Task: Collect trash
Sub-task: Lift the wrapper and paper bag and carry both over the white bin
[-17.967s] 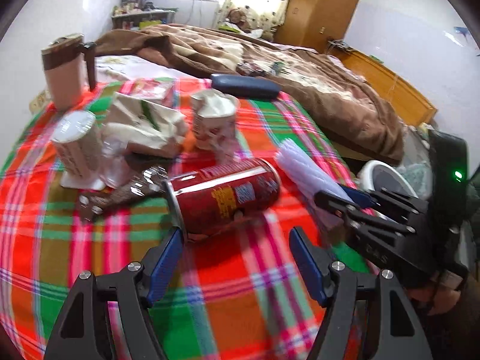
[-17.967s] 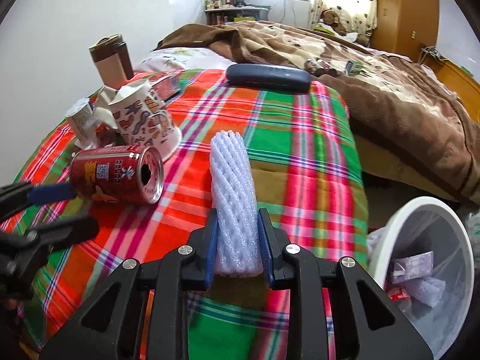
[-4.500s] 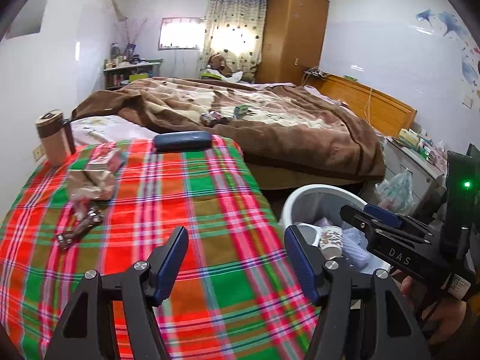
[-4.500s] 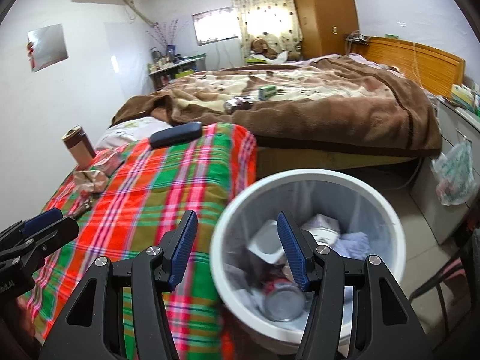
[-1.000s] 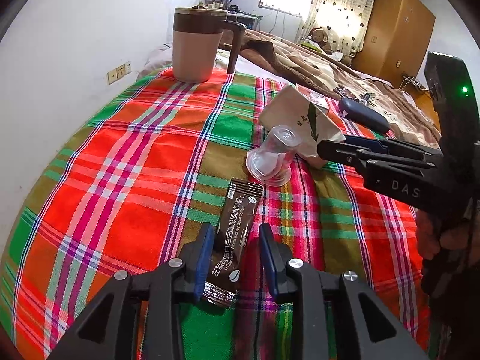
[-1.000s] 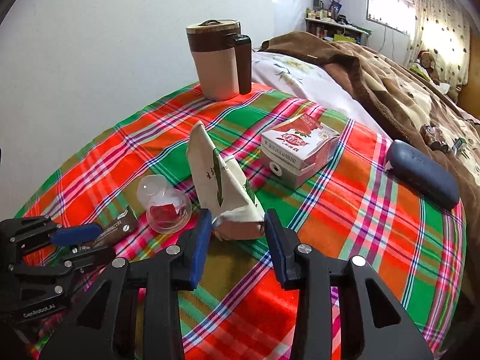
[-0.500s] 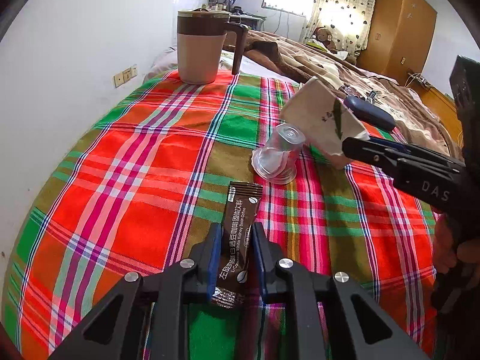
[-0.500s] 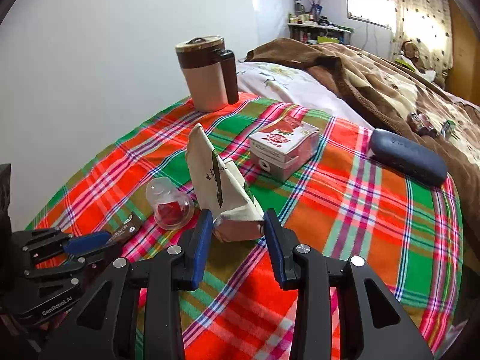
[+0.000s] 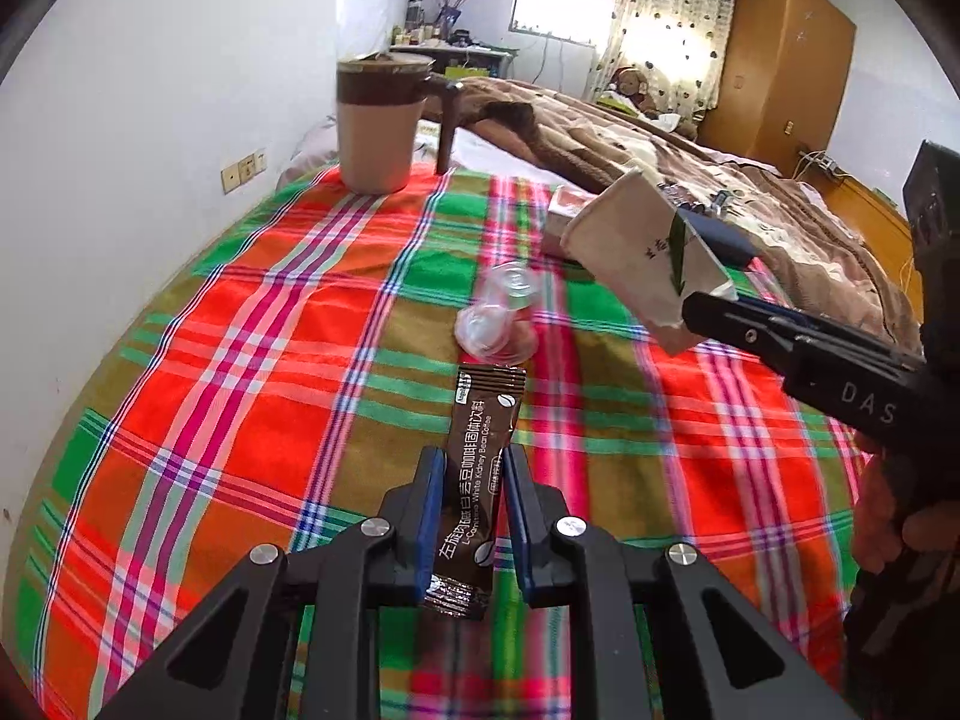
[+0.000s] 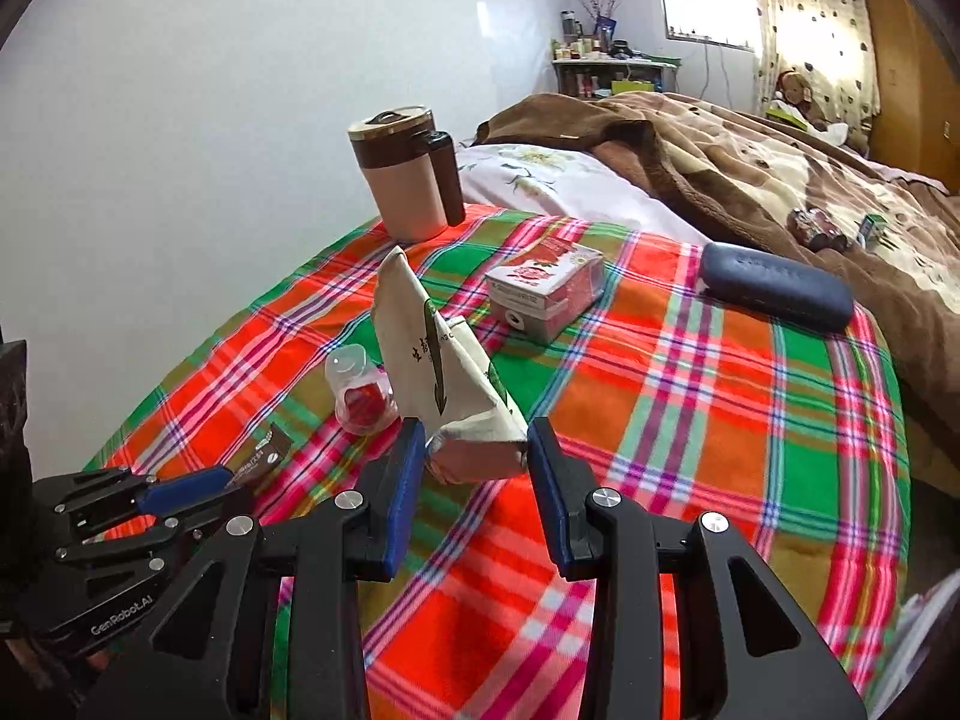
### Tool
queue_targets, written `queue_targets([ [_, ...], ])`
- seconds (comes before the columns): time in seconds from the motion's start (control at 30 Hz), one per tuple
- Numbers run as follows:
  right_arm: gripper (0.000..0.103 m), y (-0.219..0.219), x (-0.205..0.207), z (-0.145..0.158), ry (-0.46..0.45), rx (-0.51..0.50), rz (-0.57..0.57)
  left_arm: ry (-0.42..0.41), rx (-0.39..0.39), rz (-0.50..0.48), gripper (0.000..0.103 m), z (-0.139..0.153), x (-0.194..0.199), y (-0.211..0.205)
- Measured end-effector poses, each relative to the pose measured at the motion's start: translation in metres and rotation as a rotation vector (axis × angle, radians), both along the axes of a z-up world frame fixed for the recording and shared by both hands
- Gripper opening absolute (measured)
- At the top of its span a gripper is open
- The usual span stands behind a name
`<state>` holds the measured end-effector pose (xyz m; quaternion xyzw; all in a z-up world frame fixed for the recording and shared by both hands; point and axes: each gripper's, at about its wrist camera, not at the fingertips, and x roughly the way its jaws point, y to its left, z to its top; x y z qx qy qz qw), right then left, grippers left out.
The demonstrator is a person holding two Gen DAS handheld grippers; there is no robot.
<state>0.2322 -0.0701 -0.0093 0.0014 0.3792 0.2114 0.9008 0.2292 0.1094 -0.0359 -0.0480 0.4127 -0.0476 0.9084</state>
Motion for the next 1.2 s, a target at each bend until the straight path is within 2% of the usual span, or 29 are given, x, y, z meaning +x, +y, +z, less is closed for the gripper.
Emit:
queue_targets([
  [0.63, 0.036, -0.069, -0.054, 0.027, -0.076, 0.051, -0.113, -0.113, 0.001, -0.117, 0.021, 0.048, -0.047, -0.074],
  [1.2, 0.037, -0.167, -0.114, 0.044, -0.134, 0.052, -0.307, -0.181, -0.013, -0.316, 0.021, 0.076, -0.077, -0.185],
])
